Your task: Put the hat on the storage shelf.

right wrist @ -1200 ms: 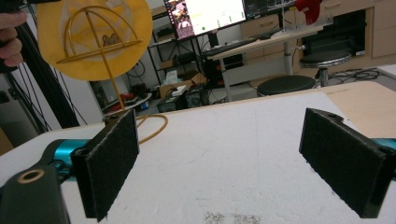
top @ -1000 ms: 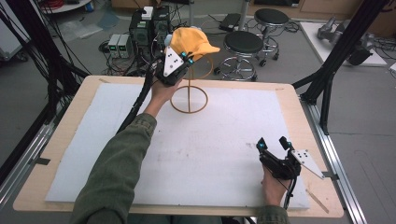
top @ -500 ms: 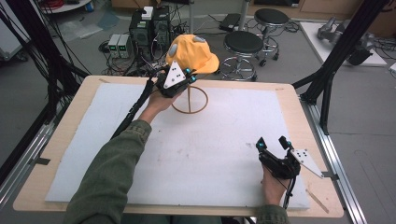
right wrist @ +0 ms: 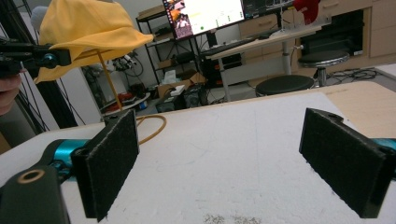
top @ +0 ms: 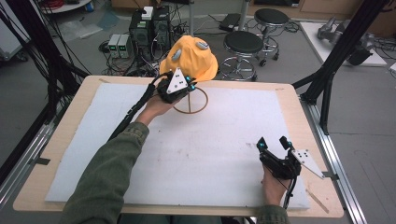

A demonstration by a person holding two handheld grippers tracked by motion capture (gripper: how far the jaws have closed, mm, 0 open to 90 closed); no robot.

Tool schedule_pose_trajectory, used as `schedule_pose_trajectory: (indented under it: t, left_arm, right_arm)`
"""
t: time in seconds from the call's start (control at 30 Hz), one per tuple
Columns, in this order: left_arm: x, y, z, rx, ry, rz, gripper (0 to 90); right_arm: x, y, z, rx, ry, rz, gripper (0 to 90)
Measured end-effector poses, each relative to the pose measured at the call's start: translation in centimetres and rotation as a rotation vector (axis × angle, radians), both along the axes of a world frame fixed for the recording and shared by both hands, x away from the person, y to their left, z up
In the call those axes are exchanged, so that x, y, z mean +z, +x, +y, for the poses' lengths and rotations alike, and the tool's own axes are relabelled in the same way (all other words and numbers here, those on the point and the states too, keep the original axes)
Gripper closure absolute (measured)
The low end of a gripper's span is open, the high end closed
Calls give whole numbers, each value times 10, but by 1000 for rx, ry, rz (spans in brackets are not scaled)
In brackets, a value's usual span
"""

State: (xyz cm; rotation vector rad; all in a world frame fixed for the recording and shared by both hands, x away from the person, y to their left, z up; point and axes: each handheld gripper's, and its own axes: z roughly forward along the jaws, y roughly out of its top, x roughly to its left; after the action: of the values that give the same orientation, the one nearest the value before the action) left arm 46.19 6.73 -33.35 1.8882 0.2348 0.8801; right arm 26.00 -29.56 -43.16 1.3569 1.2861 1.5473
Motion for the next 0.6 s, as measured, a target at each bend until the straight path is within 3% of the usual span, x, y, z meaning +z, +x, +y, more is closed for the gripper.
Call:
schedule_pose_trajectory:
  t: [0.1, 0.23, 0.37, 0.6]
  left_arm:
    - [0, -1, 0, 2, 4, 14, 781]
    - [-2, -4, -4, 0, 29, 21, 576]
    - [1, -8, -4, 9, 22, 28, 517]
    - [16, -20, 7, 13, -76, 45, 364]
  right_arm:
    - [0, 0, 0, 2, -1, -3, 109]
    - [0, 0, 0, 6, -13, -3, 109]
    - [0, 0, 0, 4, -16, 1, 109]
    - [0, 0, 0, 9, -14, 0, 109]
